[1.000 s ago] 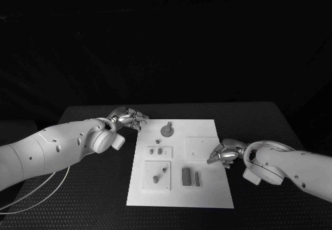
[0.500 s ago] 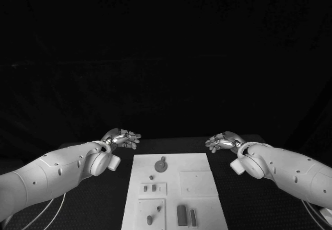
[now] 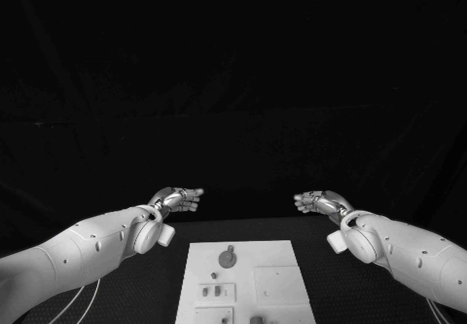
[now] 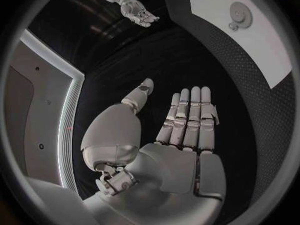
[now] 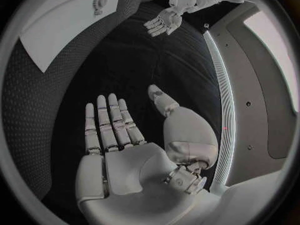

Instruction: Assemble the parts on the task board

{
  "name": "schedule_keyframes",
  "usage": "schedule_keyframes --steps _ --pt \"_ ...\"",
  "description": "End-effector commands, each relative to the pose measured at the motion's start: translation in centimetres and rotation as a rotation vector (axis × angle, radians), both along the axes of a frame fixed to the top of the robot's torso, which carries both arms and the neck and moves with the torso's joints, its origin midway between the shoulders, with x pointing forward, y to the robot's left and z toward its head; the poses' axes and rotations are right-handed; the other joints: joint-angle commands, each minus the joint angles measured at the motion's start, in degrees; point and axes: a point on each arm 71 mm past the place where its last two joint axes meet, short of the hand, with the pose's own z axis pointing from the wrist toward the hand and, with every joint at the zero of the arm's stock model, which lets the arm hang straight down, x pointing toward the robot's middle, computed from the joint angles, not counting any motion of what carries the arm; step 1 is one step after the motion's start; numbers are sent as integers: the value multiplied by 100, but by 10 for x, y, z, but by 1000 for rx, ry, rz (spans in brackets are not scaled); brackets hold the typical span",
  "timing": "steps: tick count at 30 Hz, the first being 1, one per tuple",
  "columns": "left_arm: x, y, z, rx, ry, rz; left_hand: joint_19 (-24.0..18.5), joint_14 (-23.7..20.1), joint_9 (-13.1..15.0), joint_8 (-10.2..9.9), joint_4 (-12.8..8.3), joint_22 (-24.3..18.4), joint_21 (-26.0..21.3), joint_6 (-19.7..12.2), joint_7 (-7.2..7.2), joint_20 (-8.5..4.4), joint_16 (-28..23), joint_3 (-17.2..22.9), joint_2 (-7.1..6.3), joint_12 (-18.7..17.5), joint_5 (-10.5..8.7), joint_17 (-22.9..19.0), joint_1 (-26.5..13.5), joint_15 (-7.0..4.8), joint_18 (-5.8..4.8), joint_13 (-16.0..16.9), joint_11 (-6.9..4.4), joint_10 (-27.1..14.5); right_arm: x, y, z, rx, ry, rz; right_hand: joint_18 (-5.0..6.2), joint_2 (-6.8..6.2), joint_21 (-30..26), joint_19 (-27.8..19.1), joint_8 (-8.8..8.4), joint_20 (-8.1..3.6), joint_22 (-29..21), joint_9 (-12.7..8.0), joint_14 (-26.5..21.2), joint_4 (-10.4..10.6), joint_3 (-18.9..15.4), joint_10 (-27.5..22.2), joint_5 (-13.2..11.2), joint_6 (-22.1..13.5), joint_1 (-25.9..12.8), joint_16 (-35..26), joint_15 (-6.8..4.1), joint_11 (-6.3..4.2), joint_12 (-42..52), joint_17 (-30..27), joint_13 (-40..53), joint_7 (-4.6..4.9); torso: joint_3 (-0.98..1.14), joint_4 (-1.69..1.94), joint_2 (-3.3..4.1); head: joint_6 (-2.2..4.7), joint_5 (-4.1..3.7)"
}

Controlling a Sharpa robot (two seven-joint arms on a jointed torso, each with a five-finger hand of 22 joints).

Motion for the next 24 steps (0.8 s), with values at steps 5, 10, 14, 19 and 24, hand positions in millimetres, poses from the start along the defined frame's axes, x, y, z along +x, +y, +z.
schedule_keyframes --steps 5,10,14,19,24 --pt "-9 -10 -6 -35 -16 15 -3770 -3442 -2428 -1078 1268 -4042 -280 -3395 -674 -113 -2029 -2022 296 -295 -227 -2071 -4084 -551 -173 -1243 -559 -4333 -7 8 -3 39 -17 -13 -554 154 -1171 -1915 -1020 -969 -5920 -2498 -3246 1220 -2670 -4147 -361 -3363 -4166 -2053 -718 -649 -1125 -1718 -1043 -773 -31 85 -95 -200 -65" --pt "-27 -27 -15 -97 -40 40 -3770 -3442 -2428 -1078 1268 -4042 -280 -3395 -674 -113 -2029 -2022 296 -295 -227 -2071 -4084 -551 -173 -1243 -559 -4333 -23 22 -6 113 -44 -41 -554 154 -1171 -1915 -1020 -969 -5920 -2498 -3246 1220 -2670 -4147 -361 -3363 -4166 -2053 -718 -649 -1125 -1718 -1043 -773 -78 237 -286 -531 -162" --pt "-51 -46 -22 -163 -61 75 -3770 -3442 -2428 -1078 1268 -4042 -280 -3395 -674 -113 -2029 -2022 296 -295 -227 -2071 -4084 -551 -173 -1243 -559 -4333 -43 38 -9 192 -63 -81 -554 154 -1171 -1915 -1020 -969 -5920 -2498 -3246 1220 -2670 -4147 -361 -3363 -4166 -2053 -718 -649 -1125 -1718 -1043 -773 -112 345 -423 -768 -232" --pt "-78 -64 -26 -222 -74 117 -3770 -3442 -2428 -1078 1268 -4042 -280 -3395 -674 -113 -2029 -2022 296 -295 -227 -2071 -4084 -551 -173 -1243 -559 -4333 -68 53 -11 264 -67 -128 -554 154 -1171 -1915 -1020 -969 -5920 -2498 -3246 1220 -2670 -4147 -361 -3363 -4166 -2053 -718 -649 -1125 -1718 -1043 -773 -129 401 -494 -890 -268" --pt "-106 -80 -26 -269 -80 160 -3770 -3442 -2428 -1078 1268 -4042 -280 -3395 -674 -113 -2029 -2022 296 -295 -227 -2071 -4084 -551 -173 -1243 -559 -4333 -99 67 -12 332 -55 -188 -554 154 -1171 -1915 -1020 -969 -5920 -2498 -3246 1220 -2670 -4147 -361 -3363 -4166 -2053 -718 -649 -1125 -1718 -1043 -773 -131 409 -504 -908 -274"
